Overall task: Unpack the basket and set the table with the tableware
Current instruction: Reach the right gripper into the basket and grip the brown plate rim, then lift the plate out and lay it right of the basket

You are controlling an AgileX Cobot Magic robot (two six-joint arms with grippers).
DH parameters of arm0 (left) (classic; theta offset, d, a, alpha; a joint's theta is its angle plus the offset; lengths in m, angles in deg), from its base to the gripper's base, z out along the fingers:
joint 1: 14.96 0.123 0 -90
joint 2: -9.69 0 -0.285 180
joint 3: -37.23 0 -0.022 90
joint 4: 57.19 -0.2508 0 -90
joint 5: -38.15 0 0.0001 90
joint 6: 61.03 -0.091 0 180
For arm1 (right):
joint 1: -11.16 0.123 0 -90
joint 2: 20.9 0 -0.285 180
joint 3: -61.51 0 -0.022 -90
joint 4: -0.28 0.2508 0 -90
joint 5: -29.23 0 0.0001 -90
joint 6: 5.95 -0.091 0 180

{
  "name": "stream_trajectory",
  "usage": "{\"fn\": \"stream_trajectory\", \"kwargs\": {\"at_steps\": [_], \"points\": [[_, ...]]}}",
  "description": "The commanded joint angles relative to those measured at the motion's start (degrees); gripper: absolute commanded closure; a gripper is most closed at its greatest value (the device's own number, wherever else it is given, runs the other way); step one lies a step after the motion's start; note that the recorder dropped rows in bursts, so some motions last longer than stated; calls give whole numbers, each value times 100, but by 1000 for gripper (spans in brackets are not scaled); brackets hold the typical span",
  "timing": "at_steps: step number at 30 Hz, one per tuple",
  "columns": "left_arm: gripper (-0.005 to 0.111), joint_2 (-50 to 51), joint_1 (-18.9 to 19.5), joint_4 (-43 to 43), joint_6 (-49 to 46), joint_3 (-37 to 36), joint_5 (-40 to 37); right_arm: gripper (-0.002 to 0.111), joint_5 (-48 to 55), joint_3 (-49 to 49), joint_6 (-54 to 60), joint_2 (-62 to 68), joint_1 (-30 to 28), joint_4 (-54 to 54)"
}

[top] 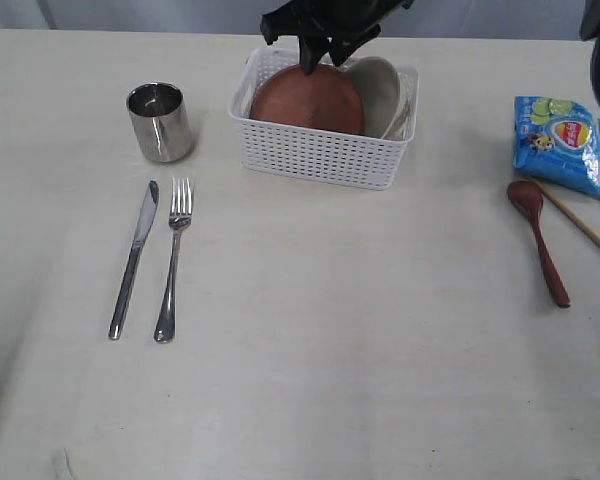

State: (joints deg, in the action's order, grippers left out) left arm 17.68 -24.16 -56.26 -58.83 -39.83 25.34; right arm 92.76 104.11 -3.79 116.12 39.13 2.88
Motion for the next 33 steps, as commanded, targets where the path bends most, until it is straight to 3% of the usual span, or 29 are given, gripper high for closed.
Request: {"fn": "stream_trajectory", "kwargs": {"at_steps": [1,9,33], "points": [[107,-21,-6,18,-2,-16,61,68,-33,11,-216,175,11,-194],[107,-21,-6,18,-2,-16,61,68,5,19,-881,354,151,-1559],[107,-21,-6,18,-2,-16,61,68,78,81,-867,869,83,-1539]]}}
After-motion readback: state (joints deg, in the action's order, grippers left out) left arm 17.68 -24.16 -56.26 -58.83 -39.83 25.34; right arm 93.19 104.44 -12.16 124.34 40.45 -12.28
